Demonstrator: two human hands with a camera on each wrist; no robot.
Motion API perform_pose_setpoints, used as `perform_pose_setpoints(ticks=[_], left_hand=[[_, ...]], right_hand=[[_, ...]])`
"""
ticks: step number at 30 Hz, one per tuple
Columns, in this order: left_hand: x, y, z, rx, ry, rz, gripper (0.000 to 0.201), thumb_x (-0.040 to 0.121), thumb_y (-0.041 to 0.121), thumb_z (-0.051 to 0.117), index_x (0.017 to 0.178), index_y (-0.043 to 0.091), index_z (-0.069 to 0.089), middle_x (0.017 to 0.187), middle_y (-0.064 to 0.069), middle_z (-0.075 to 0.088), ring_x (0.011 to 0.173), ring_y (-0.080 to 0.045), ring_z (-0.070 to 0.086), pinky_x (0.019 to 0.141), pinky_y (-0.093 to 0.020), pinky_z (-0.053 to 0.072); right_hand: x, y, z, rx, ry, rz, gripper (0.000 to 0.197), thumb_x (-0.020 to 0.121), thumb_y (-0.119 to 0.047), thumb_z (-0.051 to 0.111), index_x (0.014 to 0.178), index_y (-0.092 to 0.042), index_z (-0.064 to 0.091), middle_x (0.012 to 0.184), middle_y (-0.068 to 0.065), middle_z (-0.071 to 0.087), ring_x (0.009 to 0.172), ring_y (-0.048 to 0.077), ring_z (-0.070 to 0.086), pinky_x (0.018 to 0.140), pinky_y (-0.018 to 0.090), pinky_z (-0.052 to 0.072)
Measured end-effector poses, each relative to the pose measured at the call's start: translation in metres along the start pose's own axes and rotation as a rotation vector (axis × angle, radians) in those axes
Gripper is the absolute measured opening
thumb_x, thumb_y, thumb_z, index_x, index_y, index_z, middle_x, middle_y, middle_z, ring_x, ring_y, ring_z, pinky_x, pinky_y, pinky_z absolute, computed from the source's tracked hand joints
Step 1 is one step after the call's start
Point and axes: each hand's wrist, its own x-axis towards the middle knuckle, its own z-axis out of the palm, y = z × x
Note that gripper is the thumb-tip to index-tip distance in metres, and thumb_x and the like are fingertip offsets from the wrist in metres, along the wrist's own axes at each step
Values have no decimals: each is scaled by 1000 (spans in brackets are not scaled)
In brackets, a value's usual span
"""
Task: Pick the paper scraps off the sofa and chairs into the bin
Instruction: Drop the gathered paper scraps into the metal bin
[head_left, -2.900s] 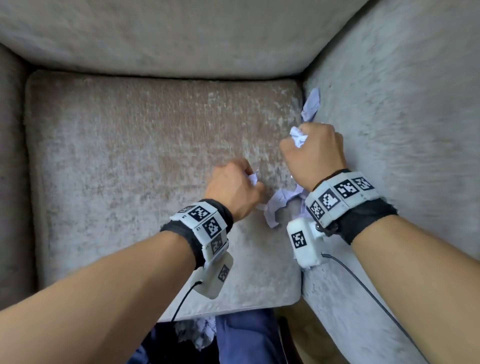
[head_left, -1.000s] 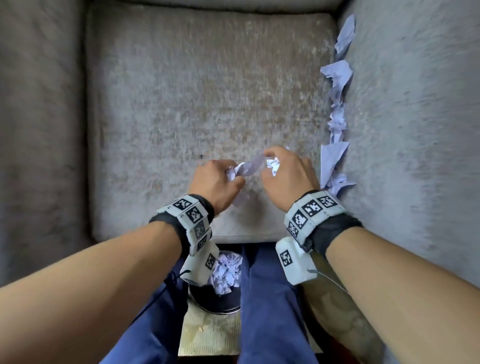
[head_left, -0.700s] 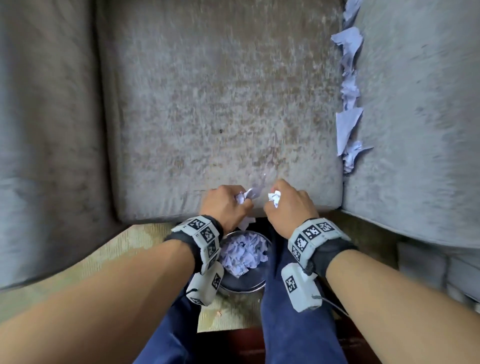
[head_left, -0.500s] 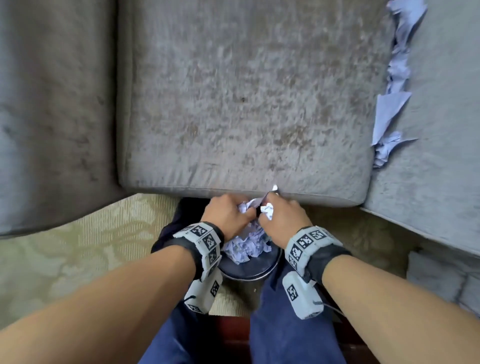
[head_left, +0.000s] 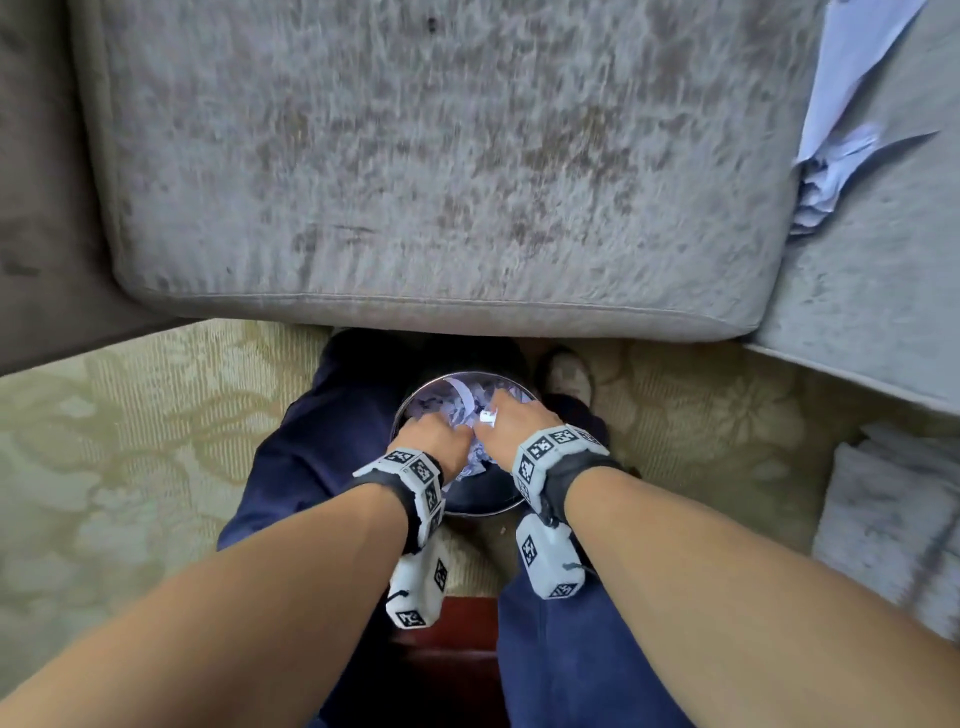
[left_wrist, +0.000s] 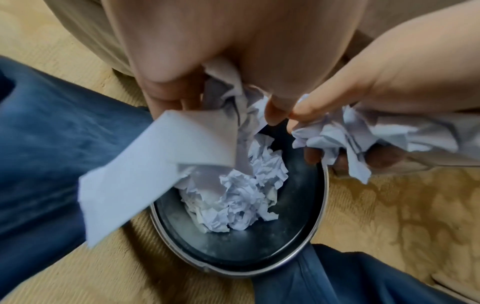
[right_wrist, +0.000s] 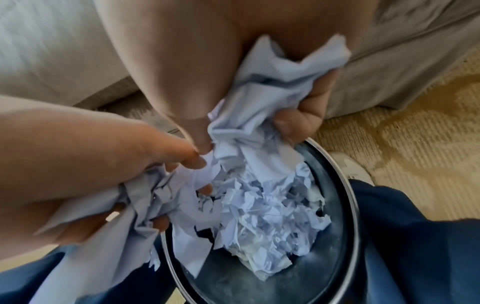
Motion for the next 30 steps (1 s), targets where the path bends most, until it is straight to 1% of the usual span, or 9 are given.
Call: perform_pose_setpoints(ticks=[3, 6, 9, 12, 15, 18, 21, 25, 30], left_hand=[[3, 1, 6, 0, -6, 2, 37, 99, 32, 38, 113, 6, 61, 120, -17, 62, 114, -34, 55, 93, -36, 45], [6, 1, 11, 5, 18, 8, 41, 100, 35, 38, 121, 8, 61, 125, -16, 61, 118, -34, 54, 100, -39, 44], [4, 3, 14, 16, 16, 6, 44, 102, 35, 36, 130, 8, 57, 133, -15, 57, 125, -33, 51, 105, -40, 40], [1, 7, 14, 9, 25, 17, 40, 101, 32, 35, 122, 9, 60, 131, -16, 58, 122, -33, 51, 100, -37, 41], [-1, 10, 10, -29, 55, 35, 42, 100, 36, 37, 121, 10, 63, 127, -16, 62, 117, -33, 55, 96, -36, 44], [-5, 13, 4, -47, 83, 39, 42, 98, 36, 39, 126, 15, 63, 128, -14, 62, 117, -33, 56, 97, -35, 44], [-10, 16, -4, -81, 136, 43, 40, 93, 37, 43, 123, 22, 65, 120, -11, 67, 111, -31, 58, 92, -33, 45], [-23, 27, -18, -93, 180, 84, 37, 92, 36, 47, 121, 27, 67, 114, -8, 69, 100, -30, 60, 82, -29, 45], [-39, 41, -47, -81, 189, 171, 35, 90, 36, 51, 118, 28, 68, 112, -7, 70, 103, -29, 62, 78, -27, 44]], right_hand=[[4, 12, 12, 16, -17, 23, 53, 96, -42, 44, 140, -15, 35, 133, 19, 52, 120, 36, 50, 89, 36, 41], [4, 16, 16, 29, -78, 17, 64, 92, -40, 50, 147, -18, 25, 137, 18, 49, 125, 35, 47, 95, 37, 41], [4, 13, 17, 23, -112, -17, 62, 85, -32, 55, 142, -26, 31, 132, 14, 54, 119, 34, 51, 94, 37, 45], [6, 15, 16, 3, -109, -51, 54, 82, -28, 54, 135, -31, 40, 130, 10, 54, 120, 33, 52, 95, 37, 46], [4, 23, 11, -11, -81, -66, 59, 88, -19, 55, 144, -28, 38, 143, 9, 46, 132, 31, 41, 104, 35, 40], [6, 33, 8, 12, -28, -45, 58, 88, -16, 55, 142, -32, 40, 144, 9, 44, 127, 29, 45, 99, 34, 42], [1, 32, 4, 30, 12, -43, 55, 87, -16, 55, 138, -32, 45, 139, 11, 47, 122, 29, 49, 94, 33, 44], [-8, 24, -7, 28, 66, -59, 50, 83, -18, 57, 130, -34, 53, 133, 8, 54, 112, 31, 57, 76, 28, 43], [-29, 5, -33, 44, 123, -72, 45, 81, -20, 52, 122, -36, 57, 123, 9, 59, 108, 32, 57, 80, 30, 45]])
